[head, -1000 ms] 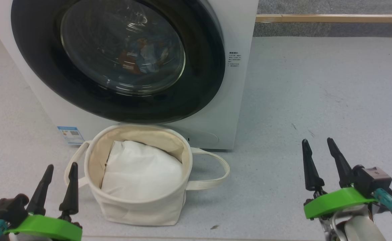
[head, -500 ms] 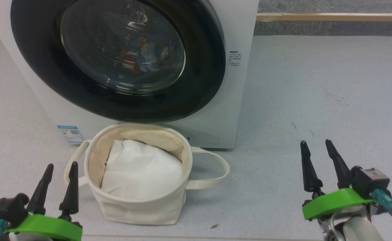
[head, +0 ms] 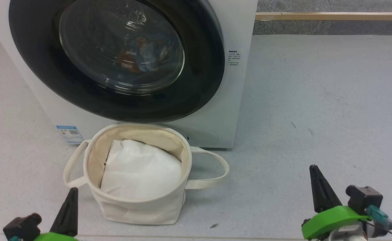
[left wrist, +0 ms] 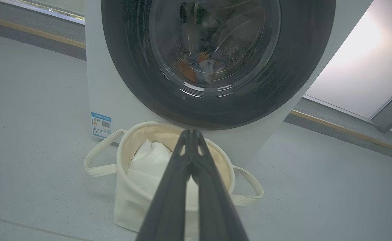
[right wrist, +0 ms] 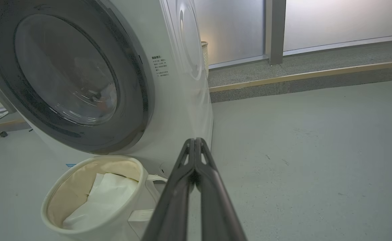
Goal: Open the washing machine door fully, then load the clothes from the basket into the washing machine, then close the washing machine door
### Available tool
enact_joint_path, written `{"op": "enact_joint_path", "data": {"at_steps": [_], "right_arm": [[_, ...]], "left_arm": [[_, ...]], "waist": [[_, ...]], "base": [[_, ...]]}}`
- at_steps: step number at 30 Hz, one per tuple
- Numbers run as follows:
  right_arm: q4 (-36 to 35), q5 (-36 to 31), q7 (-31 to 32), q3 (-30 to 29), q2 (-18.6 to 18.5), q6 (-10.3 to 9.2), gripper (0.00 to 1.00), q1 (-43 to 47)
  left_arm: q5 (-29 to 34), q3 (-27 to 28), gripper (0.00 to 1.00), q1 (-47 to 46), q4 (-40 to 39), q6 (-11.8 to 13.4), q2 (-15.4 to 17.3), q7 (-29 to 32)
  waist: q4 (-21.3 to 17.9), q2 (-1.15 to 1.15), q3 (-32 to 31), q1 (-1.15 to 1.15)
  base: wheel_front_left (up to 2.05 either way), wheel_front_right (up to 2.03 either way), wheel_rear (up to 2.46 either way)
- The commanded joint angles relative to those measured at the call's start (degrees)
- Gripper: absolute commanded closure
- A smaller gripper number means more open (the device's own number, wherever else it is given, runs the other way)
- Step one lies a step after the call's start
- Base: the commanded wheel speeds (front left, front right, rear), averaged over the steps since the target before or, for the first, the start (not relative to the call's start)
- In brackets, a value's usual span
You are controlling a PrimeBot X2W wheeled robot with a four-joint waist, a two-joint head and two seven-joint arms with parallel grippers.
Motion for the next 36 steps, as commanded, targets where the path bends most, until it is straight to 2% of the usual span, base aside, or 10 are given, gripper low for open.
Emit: {"op": "enact_joint_path", "data": {"at_steps": [1,36], "right_arm": [[-1.9,1.77,0.49,-0.54,0.02,0.0,1.0,-2.41],[-2.27,23.33,6.15,-3.94,0.68,0.0,1.0,-2.82]], "left_arm": [[-1.61,0.82,1.0,-2.66,-1.87,-0.01,0.85,0.37],[-20.37,2.41,1.0,-2.49,-5.38,0.95,-1.84,5.99]], "waist": [[0.03,0.0,-0.02,0.03],[0.33,0.0,0.15,-0.01]], "base": [[0.0,0.0,0.0],[0.0,0.0,0.0]]}}
